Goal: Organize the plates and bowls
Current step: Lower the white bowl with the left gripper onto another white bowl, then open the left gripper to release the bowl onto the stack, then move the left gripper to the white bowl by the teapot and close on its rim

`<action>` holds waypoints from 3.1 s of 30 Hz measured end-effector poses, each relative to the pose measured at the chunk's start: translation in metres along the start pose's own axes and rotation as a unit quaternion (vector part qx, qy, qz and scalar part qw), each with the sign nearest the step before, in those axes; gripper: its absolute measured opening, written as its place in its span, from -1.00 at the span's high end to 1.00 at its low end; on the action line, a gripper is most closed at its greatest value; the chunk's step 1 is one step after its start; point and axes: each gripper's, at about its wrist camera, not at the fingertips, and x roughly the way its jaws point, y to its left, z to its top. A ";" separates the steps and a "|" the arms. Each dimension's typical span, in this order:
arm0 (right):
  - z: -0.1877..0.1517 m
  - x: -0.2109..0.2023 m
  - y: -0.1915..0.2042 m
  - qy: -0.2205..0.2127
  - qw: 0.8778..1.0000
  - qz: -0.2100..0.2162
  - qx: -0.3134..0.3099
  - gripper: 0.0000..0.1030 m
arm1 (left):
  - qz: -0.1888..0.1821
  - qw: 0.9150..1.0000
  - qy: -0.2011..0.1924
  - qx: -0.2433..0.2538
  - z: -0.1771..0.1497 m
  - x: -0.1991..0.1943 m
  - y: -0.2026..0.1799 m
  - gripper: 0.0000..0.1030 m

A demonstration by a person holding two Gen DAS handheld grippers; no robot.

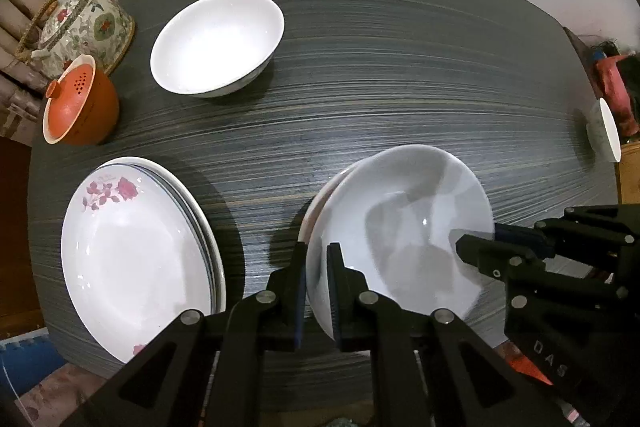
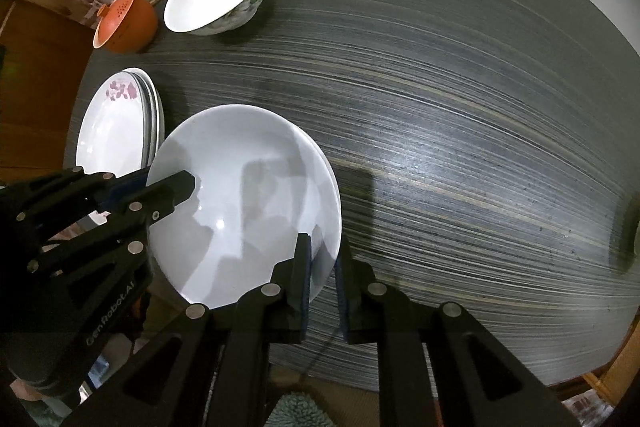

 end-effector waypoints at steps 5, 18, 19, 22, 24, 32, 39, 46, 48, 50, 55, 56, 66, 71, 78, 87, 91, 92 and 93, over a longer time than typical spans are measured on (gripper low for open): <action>0.001 0.002 0.001 0.000 1.000 -0.002 -0.005 0.71 | 0.004 1.000 -0.004 -0.003 0.001 0.000 0.001 0.81; 0.008 -0.004 0.005 -0.012 1.000 0.000 -0.012 0.53 | 0.006 0.999 -0.035 0.007 0.006 -0.015 0.010 0.81; 0.010 -0.005 0.006 -0.015 1.000 -0.003 -0.015 0.53 | 0.005 0.999 -0.043 0.008 0.008 -0.019 0.011 0.81; 0.012 -0.012 0.008 -0.025 0.999 -0.008 -0.020 0.50 | 0.008 0.998 -0.063 0.008 0.012 -0.029 0.014 0.81; 0.016 -0.017 0.010 -0.033 0.999 -0.008 -0.024 0.49 | 0.009 0.997 -0.071 0.004 0.016 -0.035 0.018 0.80; 0.037 -0.040 0.016 -0.065 0.997 -0.006 -0.031 0.48 | 0.009 0.995 -0.094 -0.031 0.039 -0.048 0.046 0.78; 0.062 -0.047 0.023 -0.082 0.996 -0.010 -0.036 0.48 | 0.015 0.992 -0.113 -0.059 0.066 -0.059 0.067 0.78; 0.091 -0.046 0.028 -0.087 0.995 -0.004 -0.039 0.48 | 0.020 0.988 -0.119 -0.092 0.089 -0.060 0.100 0.73; 0.098 -0.044 0.029 -0.087 0.995 -0.002 -0.040 0.48 | 0.021 0.988 -0.113 -0.099 0.093 -0.054 0.108 0.70; 0.107 -0.041 0.029 -0.086 0.995 -0.005 -0.040 0.48 | 0.020 0.988 -0.107 -0.109 0.098 -0.049 0.117 0.70; 0.128 -0.034 0.031 -0.085 0.996 -0.002 -0.041 0.48 | 0.009 0.988 -0.091 -0.127 0.107 -0.033 0.132 0.70; 0.132 -0.032 0.032 -0.085 0.996 -0.002 -0.042 0.48 | 0.006 0.988 -0.089 -0.130 0.108 -0.031 0.134 0.70; 0.161 -0.013 0.038 -0.078 0.996 -0.006 -0.039 0.48 | -0.005 0.987 -0.073 -0.141 0.121 -0.012 0.145 0.70; 0.170 -0.006 0.040 -0.076 0.996 -0.003 -0.037 0.48 | -0.010 0.987 -0.068 -0.144 0.126 -0.005 0.151 0.68; 0.179 0.002 0.044 -0.071 0.997 -0.004 -0.038 0.48 | -0.013 0.987 -0.068 -0.148 0.132 0.004 0.155 0.62; 0.191 0.014 0.045 -0.064 0.997 -0.006 -0.041 0.48 | -0.018 0.986 -0.061 -0.156 0.140 0.019 0.159 0.61; 0.194 0.019 0.046 -0.060 0.997 -0.001 -0.043 0.48 | -0.016 0.986 -0.056 -0.155 0.145 0.027 0.160 0.61; 0.195 0.020 0.046 -0.060 0.997 -0.001 -0.043 0.48 | -0.014 0.987 -0.054 -0.154 0.146 0.028 0.159 0.61; 0.196 0.021 0.046 -0.060 0.997 0.000 -0.042 0.48 | -0.014 0.987 -0.054 -0.153 0.147 0.029 0.158 0.61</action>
